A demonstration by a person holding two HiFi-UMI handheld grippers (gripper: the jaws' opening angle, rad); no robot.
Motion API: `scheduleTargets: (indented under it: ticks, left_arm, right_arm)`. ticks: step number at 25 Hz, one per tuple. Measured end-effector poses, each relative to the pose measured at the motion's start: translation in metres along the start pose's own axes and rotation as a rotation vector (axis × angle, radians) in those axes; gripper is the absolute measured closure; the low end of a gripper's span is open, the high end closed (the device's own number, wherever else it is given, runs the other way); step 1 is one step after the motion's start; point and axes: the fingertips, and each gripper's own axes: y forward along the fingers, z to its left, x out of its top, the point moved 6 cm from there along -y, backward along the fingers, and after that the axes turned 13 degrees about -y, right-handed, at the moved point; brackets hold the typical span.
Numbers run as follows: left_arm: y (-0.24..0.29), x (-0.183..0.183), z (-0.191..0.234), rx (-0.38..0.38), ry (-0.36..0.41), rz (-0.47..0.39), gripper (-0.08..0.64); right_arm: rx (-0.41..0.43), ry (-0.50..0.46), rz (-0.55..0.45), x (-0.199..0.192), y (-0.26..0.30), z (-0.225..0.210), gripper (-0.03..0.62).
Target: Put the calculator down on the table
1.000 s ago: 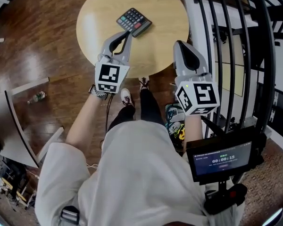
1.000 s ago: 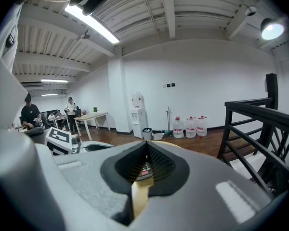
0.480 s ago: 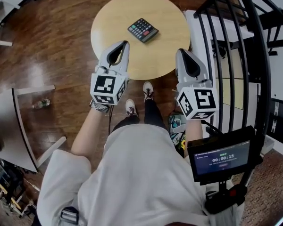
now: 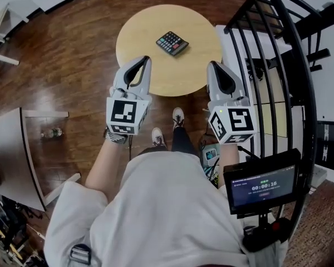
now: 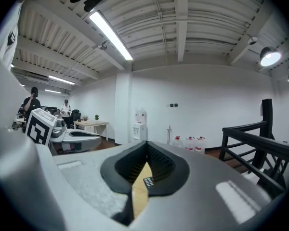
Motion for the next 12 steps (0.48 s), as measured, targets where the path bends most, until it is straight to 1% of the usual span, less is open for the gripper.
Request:
scheduleTargets:
  ticks: [4,9,12]
  left_arm:
    - [-0.015,0.015,-0.001,0.002,0.024,-0.036,0.563]
    - [-0.024,0.022,-0.004,0.066,0.037,-0.063,0.563]
    - [-0.029,0.025,-0.010,0.065,0.042,-0.073,0.563]
  right_arm:
    - [-0.009,-0.032,-0.038,0.015,-0.012,0.005,0.592]
    - [-0.011,-0.058,-0.053,0.022,-0.024,0.006,0.592]
    - [-0.006,-0.062,-0.059,0.024,-0.032,0.005,0.592]
